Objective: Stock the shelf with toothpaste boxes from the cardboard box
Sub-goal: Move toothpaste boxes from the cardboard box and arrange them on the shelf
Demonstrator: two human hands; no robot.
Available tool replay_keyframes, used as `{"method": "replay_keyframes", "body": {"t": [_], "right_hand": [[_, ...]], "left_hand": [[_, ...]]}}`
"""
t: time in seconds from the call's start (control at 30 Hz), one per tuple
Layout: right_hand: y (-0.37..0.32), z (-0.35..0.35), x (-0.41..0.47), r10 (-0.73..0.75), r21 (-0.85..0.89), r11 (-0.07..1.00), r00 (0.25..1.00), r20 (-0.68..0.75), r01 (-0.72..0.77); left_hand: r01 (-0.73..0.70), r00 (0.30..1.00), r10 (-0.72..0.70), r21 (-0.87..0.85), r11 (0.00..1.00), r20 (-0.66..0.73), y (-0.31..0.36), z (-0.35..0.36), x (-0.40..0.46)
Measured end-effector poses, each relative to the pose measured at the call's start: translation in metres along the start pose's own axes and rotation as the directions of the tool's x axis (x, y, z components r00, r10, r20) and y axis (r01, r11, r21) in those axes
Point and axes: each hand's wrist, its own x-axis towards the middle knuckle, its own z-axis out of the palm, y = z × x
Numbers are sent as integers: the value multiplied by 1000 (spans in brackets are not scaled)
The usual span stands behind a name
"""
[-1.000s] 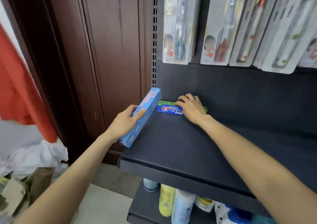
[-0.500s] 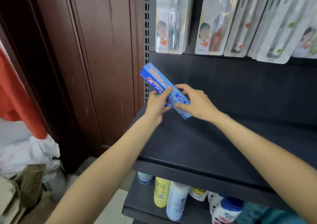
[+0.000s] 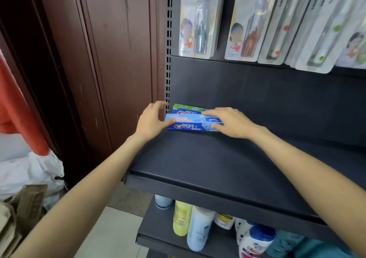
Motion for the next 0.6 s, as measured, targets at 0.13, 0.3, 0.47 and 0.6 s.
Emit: {"method": "replay_keyframes", "body": {"t": [0.13, 0.3, 0.47, 0.6], "right_hand": [[-7, 14, 17, 15, -12, 1000, 1000, 18, -15], [-1, 24, 27, 44, -31, 999, 996, 83, -42], [6, 33, 22, 125, -12, 992, 992, 31, -125], [1, 33, 5, 23, -249, 967, 990, -138, -57]], "left_hand": [[10, 969, -4, -21, 1000, 246, -16, 0, 10], [-29, 952, 24, 11, 1000, 305, -28, 3, 23], [-21, 948, 18, 5, 1000, 317, -30, 6, 27], [-81, 960, -7, 302, 950, 280, -15, 2, 15]]}}
